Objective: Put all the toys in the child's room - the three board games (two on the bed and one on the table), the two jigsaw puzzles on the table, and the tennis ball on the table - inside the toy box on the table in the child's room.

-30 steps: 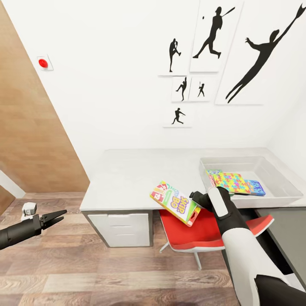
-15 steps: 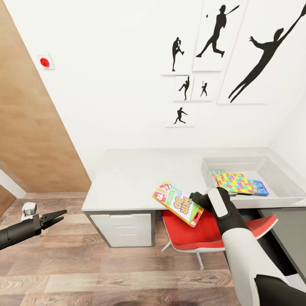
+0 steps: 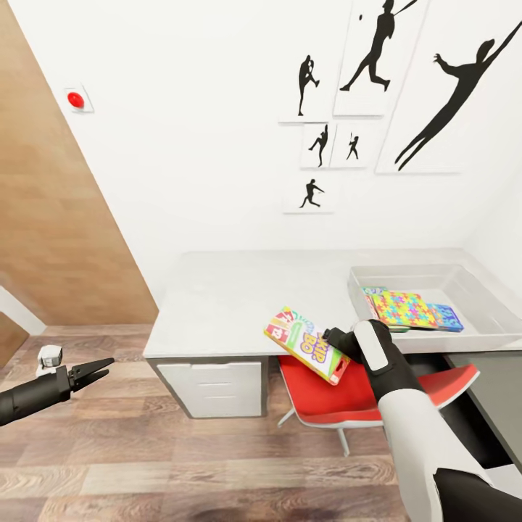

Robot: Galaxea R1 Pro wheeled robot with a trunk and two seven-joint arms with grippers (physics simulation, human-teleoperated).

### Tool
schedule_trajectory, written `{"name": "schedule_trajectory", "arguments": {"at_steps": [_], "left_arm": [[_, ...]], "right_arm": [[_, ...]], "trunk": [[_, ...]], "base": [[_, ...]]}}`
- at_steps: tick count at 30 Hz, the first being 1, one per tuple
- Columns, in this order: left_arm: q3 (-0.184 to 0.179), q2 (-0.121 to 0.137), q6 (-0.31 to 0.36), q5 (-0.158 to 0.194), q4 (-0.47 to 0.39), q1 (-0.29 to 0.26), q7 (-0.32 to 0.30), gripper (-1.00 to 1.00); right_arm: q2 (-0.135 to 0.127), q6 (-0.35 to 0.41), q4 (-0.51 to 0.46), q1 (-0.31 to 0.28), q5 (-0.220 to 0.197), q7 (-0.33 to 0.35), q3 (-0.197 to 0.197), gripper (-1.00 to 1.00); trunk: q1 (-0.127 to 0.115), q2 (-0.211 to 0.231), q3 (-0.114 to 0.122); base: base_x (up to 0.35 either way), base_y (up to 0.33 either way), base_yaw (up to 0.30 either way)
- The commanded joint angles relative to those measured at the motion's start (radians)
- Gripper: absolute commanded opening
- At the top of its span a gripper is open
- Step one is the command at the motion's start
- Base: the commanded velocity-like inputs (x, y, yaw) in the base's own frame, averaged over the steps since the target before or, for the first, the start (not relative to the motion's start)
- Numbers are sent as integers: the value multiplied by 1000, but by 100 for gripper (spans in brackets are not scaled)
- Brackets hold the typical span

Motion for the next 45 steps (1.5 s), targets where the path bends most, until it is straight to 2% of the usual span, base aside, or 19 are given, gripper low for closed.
{"name": "schedule_trajectory", "arguments": {"at_steps": [1,45], "left_arm": [[0,0,4,0,0,-1,-3,100],[0,0,3,0,0,-1,-3,100]], "right_arm": [[1,1,-1,-1,-11,-10,-3,100],[3,1,6,-1,-10,-10,0,100]], "trunk": [[1,-2,-2],[1,-2,-10]], "base": [[0,71,0],[0,10,0]]}}
